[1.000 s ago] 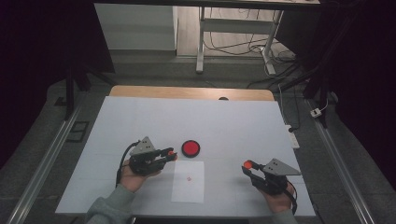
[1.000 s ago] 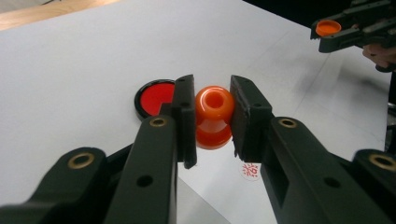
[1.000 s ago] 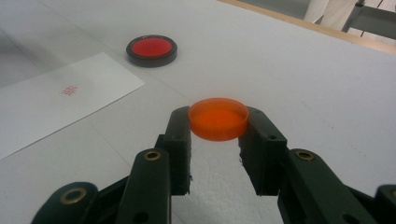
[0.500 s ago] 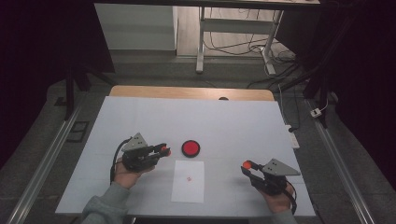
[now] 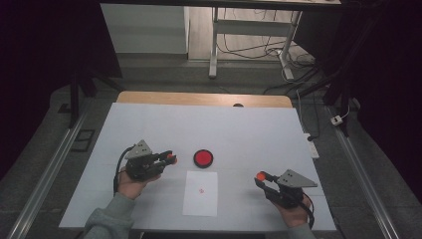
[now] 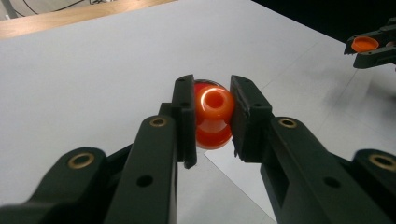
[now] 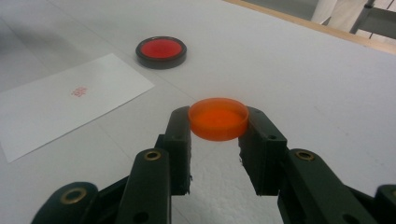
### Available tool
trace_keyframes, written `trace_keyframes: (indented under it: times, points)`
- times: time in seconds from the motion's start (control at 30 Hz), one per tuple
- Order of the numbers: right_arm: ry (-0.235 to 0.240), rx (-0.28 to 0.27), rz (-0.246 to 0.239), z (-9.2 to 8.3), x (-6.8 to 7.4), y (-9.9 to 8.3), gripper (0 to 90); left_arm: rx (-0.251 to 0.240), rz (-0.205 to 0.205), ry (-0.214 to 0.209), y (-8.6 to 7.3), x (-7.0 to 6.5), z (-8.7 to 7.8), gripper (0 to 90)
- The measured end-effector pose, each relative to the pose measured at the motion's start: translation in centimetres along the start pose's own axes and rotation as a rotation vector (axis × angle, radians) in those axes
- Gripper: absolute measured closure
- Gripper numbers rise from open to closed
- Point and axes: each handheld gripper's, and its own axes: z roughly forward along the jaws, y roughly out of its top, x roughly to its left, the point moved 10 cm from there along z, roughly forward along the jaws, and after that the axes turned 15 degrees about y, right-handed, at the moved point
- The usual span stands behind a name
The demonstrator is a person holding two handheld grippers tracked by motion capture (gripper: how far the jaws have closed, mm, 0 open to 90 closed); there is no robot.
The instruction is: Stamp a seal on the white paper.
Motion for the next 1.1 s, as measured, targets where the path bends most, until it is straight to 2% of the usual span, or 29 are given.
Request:
trace_keyframes:
  times: [0.47, 0.63, 0.83, 1.1]
  points:
    - [0.027, 0.008, -0.017, 1.2, 0.9, 0.5, 64.2, -0.004, 0.004, -0.005, 0.0, -0.3, -0.4, 72.8]
    - [0.051, 0.001, -0.022, 1.7, 1.7, 1.0, 64.2, -0.003, 0.01, -0.011, 0.1, -0.6, -0.4, 72.8]
    - [0.083, 0.01, -0.051, 3.1, 2.8, 1.5, 64.2, 0.001, 0.016, -0.019, 0.1, -1.0, -0.3, 72.8]
    - [0.118, 0.029, -0.065, 4.9, 3.8, 2.0, 64.2, 0.004, 0.016, -0.023, 0.0, -1.1, -0.3, 72.8]
